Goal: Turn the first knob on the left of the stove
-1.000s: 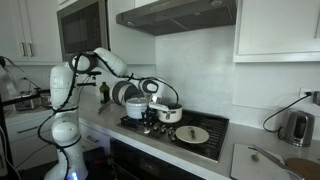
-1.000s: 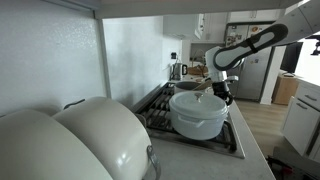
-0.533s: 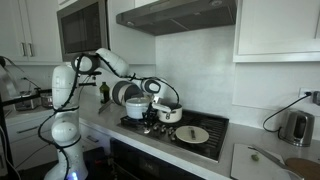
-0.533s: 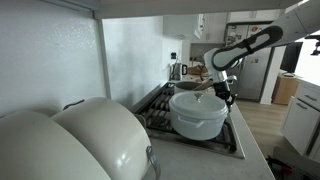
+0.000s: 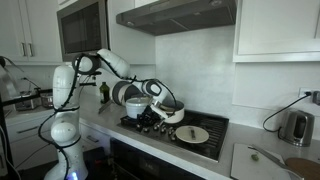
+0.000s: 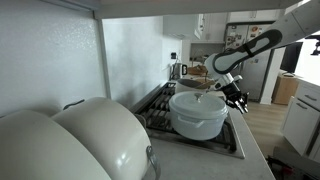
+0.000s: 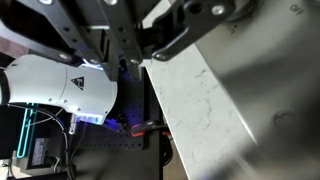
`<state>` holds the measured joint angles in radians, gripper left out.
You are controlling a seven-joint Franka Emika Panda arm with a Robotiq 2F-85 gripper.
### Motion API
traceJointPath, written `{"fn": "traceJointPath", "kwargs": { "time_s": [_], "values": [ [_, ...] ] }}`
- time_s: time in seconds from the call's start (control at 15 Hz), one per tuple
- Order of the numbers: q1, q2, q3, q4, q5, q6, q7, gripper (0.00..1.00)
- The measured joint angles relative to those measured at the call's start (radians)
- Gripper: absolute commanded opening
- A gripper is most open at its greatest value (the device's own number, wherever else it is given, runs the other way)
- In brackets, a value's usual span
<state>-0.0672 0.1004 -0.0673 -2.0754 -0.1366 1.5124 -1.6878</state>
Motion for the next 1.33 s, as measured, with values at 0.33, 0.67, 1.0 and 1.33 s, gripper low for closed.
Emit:
{"fn": "traceJointPath", "kwargs": {
  "time_s": [0.33, 0.67, 1.0, 1.33],
  "values": [
    [0.002, 0.013, 0.008, 0.023, -0.020, -0.046, 0.013, 0.05],
    [0.017, 0.037, 0.035, 0.137, -0.020, -0.155, 0.130, 0.05],
    [0.042, 0.054, 0.064, 0.272, -0.020, -0.286, 0.245, 0.05],
    [0.051, 0.063, 0.076, 0.398, -0.008, -0.402, 0.357, 0.05]
  ]
}}
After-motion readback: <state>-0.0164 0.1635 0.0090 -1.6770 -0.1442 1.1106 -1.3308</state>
